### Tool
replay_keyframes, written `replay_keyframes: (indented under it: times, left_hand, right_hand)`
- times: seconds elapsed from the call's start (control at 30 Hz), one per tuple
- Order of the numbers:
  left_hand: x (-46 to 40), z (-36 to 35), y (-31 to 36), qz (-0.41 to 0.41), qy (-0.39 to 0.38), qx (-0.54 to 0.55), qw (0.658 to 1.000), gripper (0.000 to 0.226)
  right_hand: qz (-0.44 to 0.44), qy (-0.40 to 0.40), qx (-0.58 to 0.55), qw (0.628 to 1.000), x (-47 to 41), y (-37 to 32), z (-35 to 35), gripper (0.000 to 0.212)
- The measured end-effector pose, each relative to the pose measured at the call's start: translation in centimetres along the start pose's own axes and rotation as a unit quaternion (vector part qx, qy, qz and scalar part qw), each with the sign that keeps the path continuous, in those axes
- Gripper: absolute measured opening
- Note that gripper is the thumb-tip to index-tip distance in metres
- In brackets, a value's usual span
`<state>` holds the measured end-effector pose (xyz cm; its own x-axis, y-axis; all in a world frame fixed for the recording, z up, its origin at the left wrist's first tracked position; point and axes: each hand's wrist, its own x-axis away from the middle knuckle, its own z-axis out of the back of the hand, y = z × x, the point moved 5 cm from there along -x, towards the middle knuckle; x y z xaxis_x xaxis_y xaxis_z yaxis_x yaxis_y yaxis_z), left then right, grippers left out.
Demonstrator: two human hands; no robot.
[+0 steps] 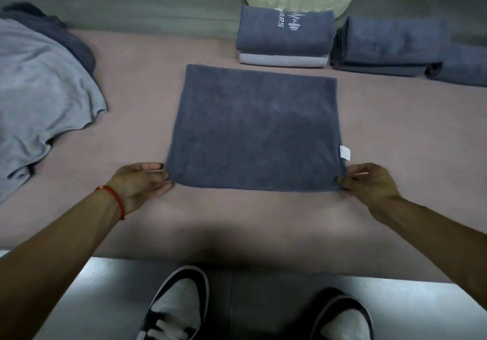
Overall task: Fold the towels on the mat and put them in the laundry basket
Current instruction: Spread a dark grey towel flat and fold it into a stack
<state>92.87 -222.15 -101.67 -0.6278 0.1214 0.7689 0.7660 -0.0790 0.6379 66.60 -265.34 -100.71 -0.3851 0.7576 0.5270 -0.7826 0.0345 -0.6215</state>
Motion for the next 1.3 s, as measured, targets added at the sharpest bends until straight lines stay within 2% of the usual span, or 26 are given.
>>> replay_keyframes:
  times: [0.07, 0.2, 0.3, 0.37, 0.47, 0.6, 0.67, 0.73, 0.8, 0.87, 0.93, 1.03, 1.1, 1.2, 1.3]
  left_hand:
    - [0.1, -0.1, 0.1, 0.011, -0.008, -0.027, 1.000, 0.026]
    - [1.4, 1.0, 0.0, -0.039, -0.019, -0.130, 0.991, 0.028]
    - [3.4, 2.7, -1.7, -0.043, -0.030, -0.192, 0.980, 0.032]
    - [4.7, 3.9, -2.7, -0.074, -0.026, -0.229, 0.970, 0.036]
    - [6.5, 4.9, -4.1, -0.111, -0.048, -0.265, 0.957, 0.038]
    - [7.3, 6.1, -5.7, -0.112, -0.050, -0.308, 0.943, 0.043]
    - [6.9, 6.5, -5.8, -0.117, -0.033, -0.404, 0.907, 0.044]
    - [6.6, 5.8, -5.4, -0.097, -0.048, -0.512, 0.852, 0.037]
    - [6.0, 4.8, -4.3, -0.046, -0.096, -0.615, 0.782, 0.027]
    - [5.3, 3.5, -1.7, 0.009, -0.115, -0.678, 0.726, 0.031]
    - [4.1, 1.5, 2.2, -0.008, -0.086, -0.673, 0.734, 0.045]
    - [1.2, -3.1, 8.3, -0.169, -0.012, -0.625, 0.762, 0.047]
    - [-1.4, -5.9, 11.1, -0.209, 0.023, -0.574, 0.791, 0.048]
    - [-4.7, -9.6, 13.8, -0.190, 0.042, -0.535, 0.822, 0.064]
    - [-7.3, -11.5, 15.3, -0.177, 0.055, -0.458, 0.869, 0.048]
  right_hand:
    - [-0.007, -0.013, 0.021, 1.000, 0.0, 0.3, 0.1, 0.036]
    - [-0.020, -0.047, 0.028, 0.998, 1.4, 1.0, 1.0, 0.032]
    - [-0.025, -0.091, 0.109, 0.990, 4.1, 2.7, 1.2, 0.029]
    - [-0.027, -0.109, 0.144, 0.983, 6.0, 4.0, 1.2, 0.030]
    - [0.009, -0.123, 0.209, 0.970, 8.1, 5.6, 1.1, 0.033]
    - [0.055, -0.160, 0.316, 0.934, 9.7, 5.8, 0.7, 0.034]
    - [0.060, -0.184, 0.366, 0.910, 9.9, 5.6, 0.4, 0.037]
    - [0.065, -0.219, 0.409, 0.884, 9.8, 5.1, 0.0, 0.037]
    - [0.060, -0.270, 0.460, 0.844, 9.5, 3.7, -0.3, 0.031]
    - [0.050, -0.284, 0.486, 0.825, 8.2, 0.8, 0.3, 0.028]
    - [0.074, -0.215, 0.476, 0.849, 5.4, -3.0, 1.9, 0.034]
    - [0.110, -0.091, 0.362, 0.921, -0.2, -7.9, 4.0, 0.037]
    - [0.105, -0.073, 0.272, 0.954, -3.2, -10.4, 4.2, 0.032]
    - [0.113, -0.075, 0.236, 0.962, -6.8, -13.1, 3.1, 0.047]
    - [0.126, -0.102, 0.206, 0.965, -9.0, -14.2, 1.1, 0.058]
